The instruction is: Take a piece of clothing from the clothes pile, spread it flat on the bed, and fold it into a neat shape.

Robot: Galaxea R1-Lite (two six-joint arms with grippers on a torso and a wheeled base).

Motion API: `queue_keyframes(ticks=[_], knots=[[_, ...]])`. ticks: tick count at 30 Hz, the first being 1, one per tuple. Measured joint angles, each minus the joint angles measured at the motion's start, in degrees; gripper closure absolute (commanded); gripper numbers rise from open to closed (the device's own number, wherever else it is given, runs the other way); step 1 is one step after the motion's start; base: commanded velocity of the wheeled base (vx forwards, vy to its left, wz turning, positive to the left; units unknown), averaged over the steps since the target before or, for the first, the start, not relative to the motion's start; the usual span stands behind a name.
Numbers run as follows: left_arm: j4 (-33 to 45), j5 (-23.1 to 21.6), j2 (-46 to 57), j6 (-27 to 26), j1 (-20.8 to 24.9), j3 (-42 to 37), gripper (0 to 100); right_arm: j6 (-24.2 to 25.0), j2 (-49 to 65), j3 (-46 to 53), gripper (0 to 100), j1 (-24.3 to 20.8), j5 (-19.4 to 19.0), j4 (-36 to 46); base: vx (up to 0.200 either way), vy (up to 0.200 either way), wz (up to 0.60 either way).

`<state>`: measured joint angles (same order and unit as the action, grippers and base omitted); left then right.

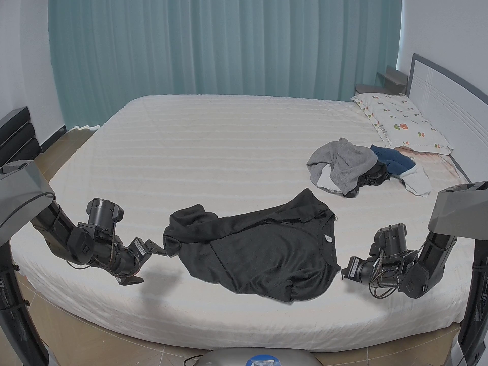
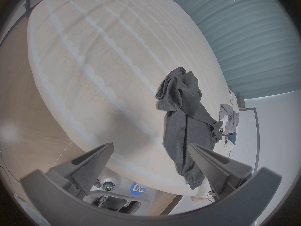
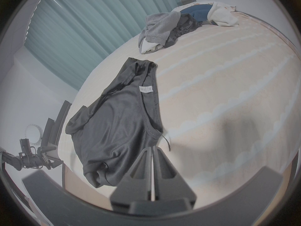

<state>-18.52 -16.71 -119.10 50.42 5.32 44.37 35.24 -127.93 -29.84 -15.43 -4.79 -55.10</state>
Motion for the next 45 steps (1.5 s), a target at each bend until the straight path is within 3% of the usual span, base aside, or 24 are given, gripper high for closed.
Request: queue_keyframes(ticks=[15,16,25,29,39,45], knots=[[0.00,0.00,0.00,0.00,-0.02,0.00,0,4.52,-5.71,-6.05,0,-5.78,0.33,-1.56,0.000,0.000,0.00],[-0.01,0.00,0.00,0.00,-0.02,0.00,0,4.41,-6.12,-6.53,100,-5.90,0.41,-1.48,0.000,0.000,0.00],[-0.01,0.02,-0.05,0.00,-0.05,0.00,0,4.17,-8.07,-7.91,100,-5.49,2.77,-1.41,0.000,0.000,0.00],[0.00,0.02,-0.05,0.10,-0.05,0.00,0,3.54,-7.74,-6.64,100,-3.00,2.74,-1.56,0.000,0.000,0.00],[0.10,0.05,-0.05,0.98,-0.05,0.35,0,-0.11,-5.75,-3.01,100,3.30,-0.32,-5.03,0.000,0.000,0.00],[1.08,0.60,-0.09,6.24,0.20,6.61,0,-3.08,-4.85,-1.93,100,8.87,-2.93,-9.94,0.000,0.000,0.00]])
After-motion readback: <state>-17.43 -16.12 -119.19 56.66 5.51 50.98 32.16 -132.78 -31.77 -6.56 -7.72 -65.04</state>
